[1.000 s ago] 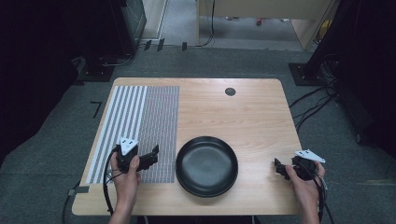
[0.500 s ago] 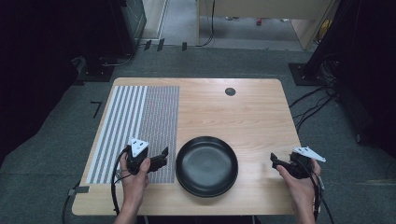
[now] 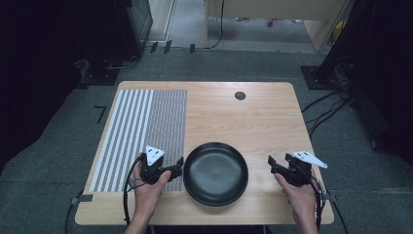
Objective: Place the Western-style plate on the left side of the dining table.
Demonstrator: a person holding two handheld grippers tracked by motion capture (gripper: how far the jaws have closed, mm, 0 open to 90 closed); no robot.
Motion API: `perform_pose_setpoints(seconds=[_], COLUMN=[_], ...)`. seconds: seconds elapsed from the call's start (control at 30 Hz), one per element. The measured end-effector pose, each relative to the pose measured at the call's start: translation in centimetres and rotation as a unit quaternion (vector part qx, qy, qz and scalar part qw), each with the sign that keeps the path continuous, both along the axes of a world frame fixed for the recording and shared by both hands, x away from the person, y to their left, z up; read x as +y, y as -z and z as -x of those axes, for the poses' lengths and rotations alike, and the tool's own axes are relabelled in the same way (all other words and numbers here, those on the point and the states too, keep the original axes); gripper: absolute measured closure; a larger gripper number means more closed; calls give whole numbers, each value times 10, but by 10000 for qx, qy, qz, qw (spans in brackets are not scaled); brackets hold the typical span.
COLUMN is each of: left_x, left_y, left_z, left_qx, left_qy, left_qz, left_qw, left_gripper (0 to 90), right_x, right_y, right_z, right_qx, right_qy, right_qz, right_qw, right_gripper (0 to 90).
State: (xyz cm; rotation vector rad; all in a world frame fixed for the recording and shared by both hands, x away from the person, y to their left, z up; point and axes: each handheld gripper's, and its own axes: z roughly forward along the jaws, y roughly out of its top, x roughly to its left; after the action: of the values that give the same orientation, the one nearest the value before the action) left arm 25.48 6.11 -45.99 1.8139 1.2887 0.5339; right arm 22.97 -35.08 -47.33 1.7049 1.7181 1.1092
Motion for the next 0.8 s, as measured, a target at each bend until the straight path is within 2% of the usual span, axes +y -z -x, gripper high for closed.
perform_pose_setpoints(seconds=[0.1,0.2,0.3,0.43,0.57,0.67,0.8], left_x=[-5,-10,-14,-17,-22,-24,-26], left_y=[2,5,6,6,7,8,10], left_z=[1,2,3,5,8,9,10], left_qx=[51,130,175,164,171,195,213], left_qy=[27,95,166,256,311,336,382], left_qz=[-71,-108,-72,15,64,87,99], left_qw=[10000,9998,9997,9995,9993,9992,9990], left_gripper=[156,157,157,171,233,272,413], right_x=[5,9,13,21,28,34,46], right_y=[-3,-6,-6,-3,-2,-3,-5], right_z=[3,4,4,4,4,6,7], right_qx=[-108,-101,-63,130,183,102,123], right_qy=[-41,-86,-134,-262,-234,-470,-710], right_qz=[-374,-534,-567,-669,-805,-986,-938], right_qw=[9992,9985,9983,9973,9963,9940,9930], right_gripper=[488,520,522,562,583,655,681])
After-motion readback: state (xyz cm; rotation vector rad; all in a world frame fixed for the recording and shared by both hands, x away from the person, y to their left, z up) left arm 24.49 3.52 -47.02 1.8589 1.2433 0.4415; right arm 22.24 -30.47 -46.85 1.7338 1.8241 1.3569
